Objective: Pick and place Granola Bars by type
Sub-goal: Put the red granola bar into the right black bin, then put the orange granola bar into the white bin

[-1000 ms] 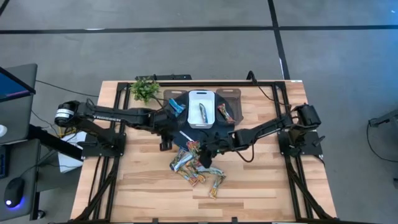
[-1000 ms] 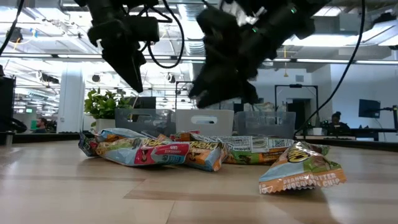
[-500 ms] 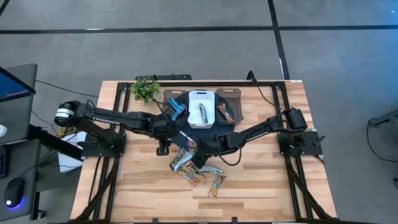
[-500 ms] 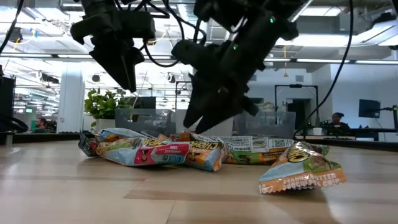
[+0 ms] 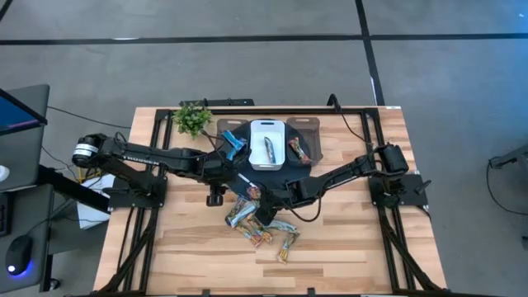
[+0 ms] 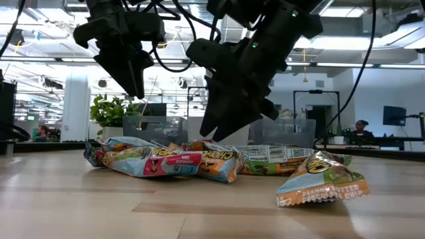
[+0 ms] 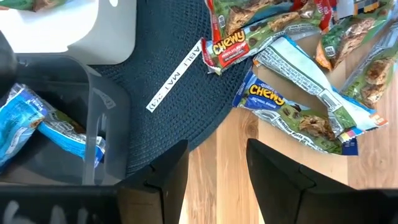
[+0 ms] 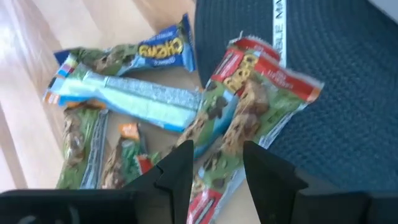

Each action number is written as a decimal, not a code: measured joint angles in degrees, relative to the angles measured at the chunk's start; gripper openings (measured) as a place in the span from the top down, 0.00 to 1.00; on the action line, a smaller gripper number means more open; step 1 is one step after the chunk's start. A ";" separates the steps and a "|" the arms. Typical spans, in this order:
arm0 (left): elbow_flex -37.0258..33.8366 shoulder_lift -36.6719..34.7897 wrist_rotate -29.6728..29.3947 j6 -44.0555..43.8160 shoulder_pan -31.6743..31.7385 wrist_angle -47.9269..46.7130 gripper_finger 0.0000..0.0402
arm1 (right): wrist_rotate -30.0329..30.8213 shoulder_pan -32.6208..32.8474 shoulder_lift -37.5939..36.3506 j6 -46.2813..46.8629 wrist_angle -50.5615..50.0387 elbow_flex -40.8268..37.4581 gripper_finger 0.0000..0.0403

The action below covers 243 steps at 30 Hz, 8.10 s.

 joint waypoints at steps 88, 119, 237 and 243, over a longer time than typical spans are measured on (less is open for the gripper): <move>-0.02 -0.02 -3.83 -15.37 -0.07 21.76 0.61 | 8.59 -31.35 -23.96 -29.36 -30.83 -0.04 0.44; 11.41 29.37 15.48 -8.79 -7.88 53.18 0.61 | 20.11 11.65 -67.35 -12.71 -41.01 -18.86 0.46; 57.37 32.38 -20.04 -4.42 3.49 -27.71 0.64 | 12.28 18.54 -50.26 -28.58 -8.39 -25.76 0.70; 57.37 27.00 -23.13 -5.43 0.99 -36.22 0.65 | -2.36 13.24 -42.31 -39.10 3.77 -25.68 0.69</move>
